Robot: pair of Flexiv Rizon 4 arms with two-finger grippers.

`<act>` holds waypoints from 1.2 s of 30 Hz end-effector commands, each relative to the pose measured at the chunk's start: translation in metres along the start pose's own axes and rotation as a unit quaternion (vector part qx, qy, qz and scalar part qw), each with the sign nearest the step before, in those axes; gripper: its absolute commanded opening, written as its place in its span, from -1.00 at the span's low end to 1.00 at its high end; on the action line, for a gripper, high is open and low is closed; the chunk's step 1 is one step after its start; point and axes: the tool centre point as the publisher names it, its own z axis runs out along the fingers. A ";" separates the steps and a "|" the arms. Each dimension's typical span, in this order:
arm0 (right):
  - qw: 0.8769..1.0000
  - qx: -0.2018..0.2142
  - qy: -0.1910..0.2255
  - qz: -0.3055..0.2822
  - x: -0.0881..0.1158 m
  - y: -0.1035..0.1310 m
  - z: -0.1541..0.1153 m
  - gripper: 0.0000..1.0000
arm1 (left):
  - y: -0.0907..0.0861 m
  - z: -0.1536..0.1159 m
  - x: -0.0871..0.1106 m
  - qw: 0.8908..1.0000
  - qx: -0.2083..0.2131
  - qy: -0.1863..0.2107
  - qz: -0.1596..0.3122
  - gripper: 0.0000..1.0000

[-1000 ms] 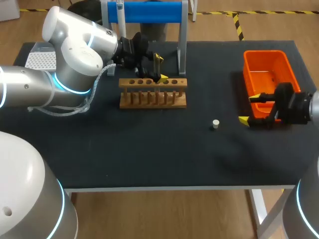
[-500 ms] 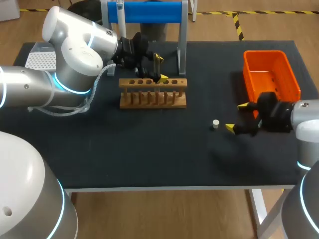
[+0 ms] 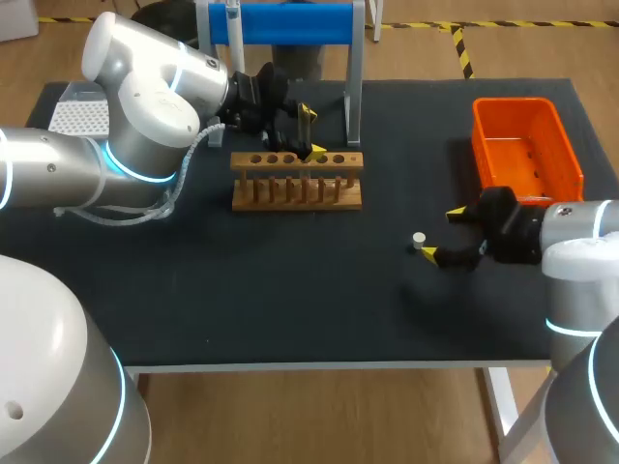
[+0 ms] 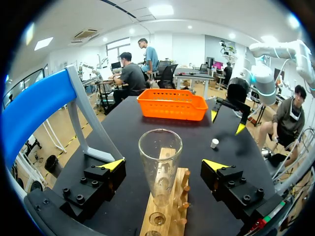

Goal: Invert the test tube, pick up the pipette, mount the tip to pipette, aspirate from beaker and dispense into the tube, eject the tip, return the pipette, and cap with the stopper.

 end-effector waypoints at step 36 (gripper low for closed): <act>0.999 -0.004 -0.034 0.024 0.000 -0.009 0.042 0.34 | 0.000 0.000 0.000 1.000 0.000 0.000 0.000 1.00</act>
